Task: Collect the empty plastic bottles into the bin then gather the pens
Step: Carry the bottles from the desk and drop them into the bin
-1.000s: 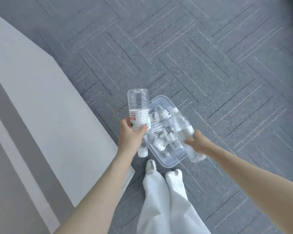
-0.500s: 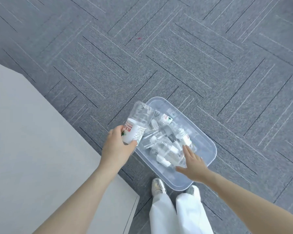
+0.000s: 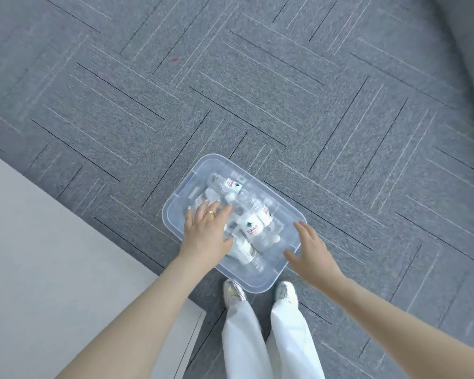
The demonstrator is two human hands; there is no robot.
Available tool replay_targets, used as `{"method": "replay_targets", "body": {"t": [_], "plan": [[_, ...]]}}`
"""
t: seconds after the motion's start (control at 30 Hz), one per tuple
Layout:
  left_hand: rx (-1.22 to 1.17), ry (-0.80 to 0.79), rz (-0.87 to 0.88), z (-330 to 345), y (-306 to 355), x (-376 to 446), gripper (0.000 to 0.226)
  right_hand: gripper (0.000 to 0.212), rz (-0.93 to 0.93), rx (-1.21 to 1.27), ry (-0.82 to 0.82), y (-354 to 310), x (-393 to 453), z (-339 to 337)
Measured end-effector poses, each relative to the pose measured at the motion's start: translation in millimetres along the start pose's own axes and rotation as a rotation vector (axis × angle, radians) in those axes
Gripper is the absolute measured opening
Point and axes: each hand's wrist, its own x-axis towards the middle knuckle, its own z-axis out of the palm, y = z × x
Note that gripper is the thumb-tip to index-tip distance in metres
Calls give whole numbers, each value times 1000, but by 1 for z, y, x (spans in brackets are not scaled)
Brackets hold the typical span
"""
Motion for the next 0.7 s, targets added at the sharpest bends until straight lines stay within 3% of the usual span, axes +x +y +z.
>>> {"method": "replay_targets", "body": {"t": [0.33,0.5,0.7], "plan": [[-132,198,-173,-96,-31,-79,53,52,-258,-232,57,-94,-39,-87],[-331,369,-222,-161,-37,-166,51,50,-481,-433,117,-168,-96,-149],[-397,586,-315,-219,-42,-290,50,56,-797,-580,182,-267,-180,-194]]}}
